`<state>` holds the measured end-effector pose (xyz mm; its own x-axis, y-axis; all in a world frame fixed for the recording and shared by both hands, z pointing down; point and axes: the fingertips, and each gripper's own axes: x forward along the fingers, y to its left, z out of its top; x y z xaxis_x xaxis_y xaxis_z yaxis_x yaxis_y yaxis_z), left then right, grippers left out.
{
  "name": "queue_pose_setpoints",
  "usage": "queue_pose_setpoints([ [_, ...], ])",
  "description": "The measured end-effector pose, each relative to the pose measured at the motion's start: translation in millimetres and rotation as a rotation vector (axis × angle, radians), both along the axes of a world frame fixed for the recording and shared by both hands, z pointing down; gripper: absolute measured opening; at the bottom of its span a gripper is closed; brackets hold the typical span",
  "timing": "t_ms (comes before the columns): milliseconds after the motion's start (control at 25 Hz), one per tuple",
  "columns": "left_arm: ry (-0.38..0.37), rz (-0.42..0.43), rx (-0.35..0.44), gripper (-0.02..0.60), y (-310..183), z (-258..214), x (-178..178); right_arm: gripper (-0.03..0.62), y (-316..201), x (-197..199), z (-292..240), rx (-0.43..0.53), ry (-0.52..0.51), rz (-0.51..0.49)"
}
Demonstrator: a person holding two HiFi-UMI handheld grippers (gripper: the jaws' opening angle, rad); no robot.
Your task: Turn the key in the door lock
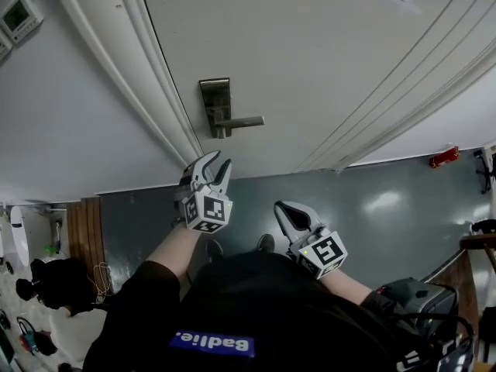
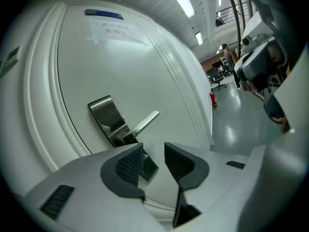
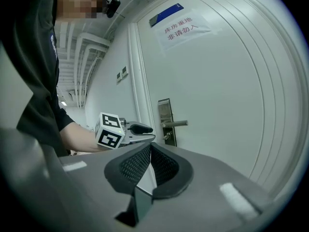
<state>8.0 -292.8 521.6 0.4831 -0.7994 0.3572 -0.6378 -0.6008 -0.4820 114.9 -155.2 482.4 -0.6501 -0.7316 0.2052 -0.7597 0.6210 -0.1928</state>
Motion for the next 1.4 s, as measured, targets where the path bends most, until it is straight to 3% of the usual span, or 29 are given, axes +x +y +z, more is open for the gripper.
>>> queue_pose_setpoints([
  [160,-0.149,-0.015,0.017,0.146,-23,24,3,0.003,1,10,8,-0.023,0.000,-0.013],
  [560,-0.445,-0.027,0.108,0.149,-70,61,6,0.002,15,36,32,-0.091,0.042,-0.003],
  [840,-0.560,-0.064,0.149,0.149,-96,74,3,0.002,20,52,43,-0.135,0.066,0.018],
  [1040,-0.545,-0.120,0.153,0.146,-104,76,0,0.002,21,64,50,-0.151,0.103,0.028],
  [1400,-0.332,-0.289,0.100,0.070,-111,68,-4,0.000,22,77,56,-0.170,0.125,0.018],
])
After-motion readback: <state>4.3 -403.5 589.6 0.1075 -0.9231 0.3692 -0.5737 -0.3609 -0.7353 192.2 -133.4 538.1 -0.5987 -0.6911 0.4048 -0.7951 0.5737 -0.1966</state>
